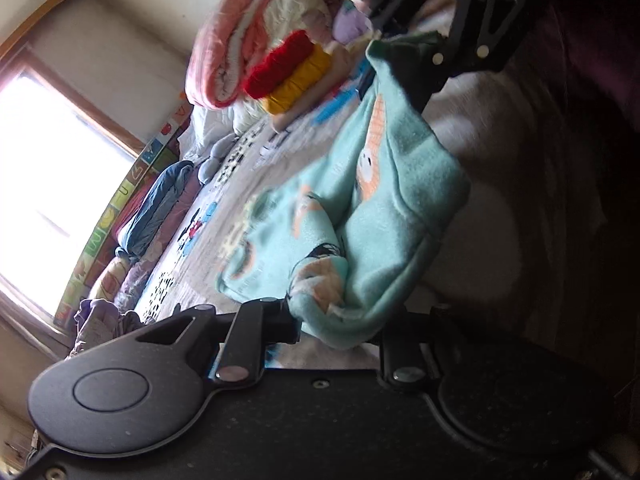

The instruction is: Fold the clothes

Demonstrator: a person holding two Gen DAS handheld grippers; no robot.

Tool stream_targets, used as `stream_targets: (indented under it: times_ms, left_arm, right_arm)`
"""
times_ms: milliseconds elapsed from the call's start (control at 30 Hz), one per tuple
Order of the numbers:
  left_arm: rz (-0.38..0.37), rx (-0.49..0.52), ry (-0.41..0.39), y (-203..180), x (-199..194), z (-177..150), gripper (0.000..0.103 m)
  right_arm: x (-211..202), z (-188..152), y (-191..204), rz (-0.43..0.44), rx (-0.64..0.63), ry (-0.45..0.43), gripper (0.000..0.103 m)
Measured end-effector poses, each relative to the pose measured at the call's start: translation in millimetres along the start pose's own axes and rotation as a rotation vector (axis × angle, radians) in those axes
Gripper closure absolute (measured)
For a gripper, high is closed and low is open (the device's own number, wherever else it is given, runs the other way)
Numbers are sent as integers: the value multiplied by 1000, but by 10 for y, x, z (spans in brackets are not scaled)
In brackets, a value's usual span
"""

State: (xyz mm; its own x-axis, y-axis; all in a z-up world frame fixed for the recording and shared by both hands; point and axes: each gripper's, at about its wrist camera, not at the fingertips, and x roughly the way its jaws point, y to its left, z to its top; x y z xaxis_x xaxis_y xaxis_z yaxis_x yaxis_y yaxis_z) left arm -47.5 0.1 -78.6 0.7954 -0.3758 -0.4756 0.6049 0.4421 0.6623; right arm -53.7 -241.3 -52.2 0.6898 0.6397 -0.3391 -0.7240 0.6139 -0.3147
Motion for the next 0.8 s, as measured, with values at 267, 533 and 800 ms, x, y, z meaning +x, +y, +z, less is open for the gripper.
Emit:
stream_targets:
  times_ms: [267, 533, 800]
  left_arm:
    - [-113, -388, -103, 785, 246, 18, 77]
    - [-300, -922, -198, 1378, 1041, -351, 79]
    - [-400, -1245, -209, 1502, 1315, -725, 85]
  right_arm:
    - [234, 41, -764, 23, 331, -159, 69]
    - [880, -356, -1682, 124, 730, -194, 69]
    - [909, -835, -1940, 180, 1046, -248, 32]
